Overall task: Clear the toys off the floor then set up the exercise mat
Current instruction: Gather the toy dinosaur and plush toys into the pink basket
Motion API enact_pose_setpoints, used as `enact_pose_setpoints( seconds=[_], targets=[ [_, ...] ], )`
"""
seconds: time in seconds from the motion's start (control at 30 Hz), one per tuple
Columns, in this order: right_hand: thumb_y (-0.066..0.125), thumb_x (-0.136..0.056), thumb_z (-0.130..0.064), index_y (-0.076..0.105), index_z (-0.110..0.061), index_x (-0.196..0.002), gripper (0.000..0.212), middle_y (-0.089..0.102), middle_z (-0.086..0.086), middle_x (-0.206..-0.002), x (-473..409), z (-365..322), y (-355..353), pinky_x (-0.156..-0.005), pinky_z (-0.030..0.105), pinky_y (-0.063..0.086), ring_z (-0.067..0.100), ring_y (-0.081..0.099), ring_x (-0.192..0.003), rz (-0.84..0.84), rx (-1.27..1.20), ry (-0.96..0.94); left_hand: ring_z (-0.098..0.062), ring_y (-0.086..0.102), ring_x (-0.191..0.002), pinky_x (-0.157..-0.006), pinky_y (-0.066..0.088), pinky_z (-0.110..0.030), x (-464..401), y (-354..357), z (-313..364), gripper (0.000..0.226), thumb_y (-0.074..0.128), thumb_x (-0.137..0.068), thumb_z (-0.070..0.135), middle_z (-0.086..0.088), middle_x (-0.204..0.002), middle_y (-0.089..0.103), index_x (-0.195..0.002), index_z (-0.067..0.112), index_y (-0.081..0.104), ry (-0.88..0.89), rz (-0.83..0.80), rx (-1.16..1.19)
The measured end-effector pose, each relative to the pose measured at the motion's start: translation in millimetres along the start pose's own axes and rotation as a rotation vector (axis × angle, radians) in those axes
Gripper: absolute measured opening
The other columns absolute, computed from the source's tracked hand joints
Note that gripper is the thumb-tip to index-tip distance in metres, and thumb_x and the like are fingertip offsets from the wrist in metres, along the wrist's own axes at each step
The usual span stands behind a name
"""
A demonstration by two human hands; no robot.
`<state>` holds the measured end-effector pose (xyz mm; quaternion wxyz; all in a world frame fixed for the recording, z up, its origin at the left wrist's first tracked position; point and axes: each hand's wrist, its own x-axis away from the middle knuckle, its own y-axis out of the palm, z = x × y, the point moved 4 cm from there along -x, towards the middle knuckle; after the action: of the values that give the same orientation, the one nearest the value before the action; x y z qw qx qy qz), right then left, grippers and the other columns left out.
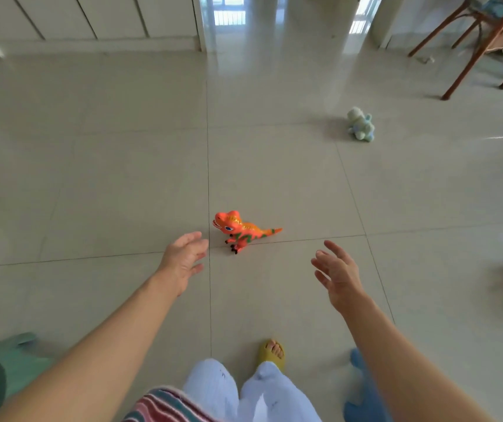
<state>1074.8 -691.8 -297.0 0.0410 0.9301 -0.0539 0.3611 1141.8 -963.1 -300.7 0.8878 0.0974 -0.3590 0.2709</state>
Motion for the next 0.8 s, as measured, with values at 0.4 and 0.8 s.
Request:
enact_pose_setpoints(
  seconds=[0.4,0.8],
  targets=[
    [0.052,-0.09,-0.002,0.05,-0.015,-0.128,0.04,0.054,0.004,-0.107,-138.5,-39.3,56.8,-0.094,0.035,0.039,0.018,0.054,-0.093,-0.03,0.066,0.086,-0.027,0.057,-0.106,-0.076,0.046,-0.024,-169.9,46.8,33.5,0.044,0.057,-0.087,0.007,-0.015,-0.128,0.055,-0.13,0.006,0.048,0.106,0.015,-0.785],
    [0.054,-0.09,-0.002,0.052,-0.018,-0.125,0.039,0.054,0.008,-0.117,-305.0,39.4,115.3,-0.097,0.036,0.04,0.02,0.054,-0.102,0.057,0.02,0.255,-0.025,0.033,-0.131,-0.101,0.035,-0.034,-375.5,91.4,-18.2,0.066,0.06,-0.085,0.032,-0.003,-0.145,0.036,-0.141,0.016,0.028,0.275,-0.235,-1.586]
  ],
)
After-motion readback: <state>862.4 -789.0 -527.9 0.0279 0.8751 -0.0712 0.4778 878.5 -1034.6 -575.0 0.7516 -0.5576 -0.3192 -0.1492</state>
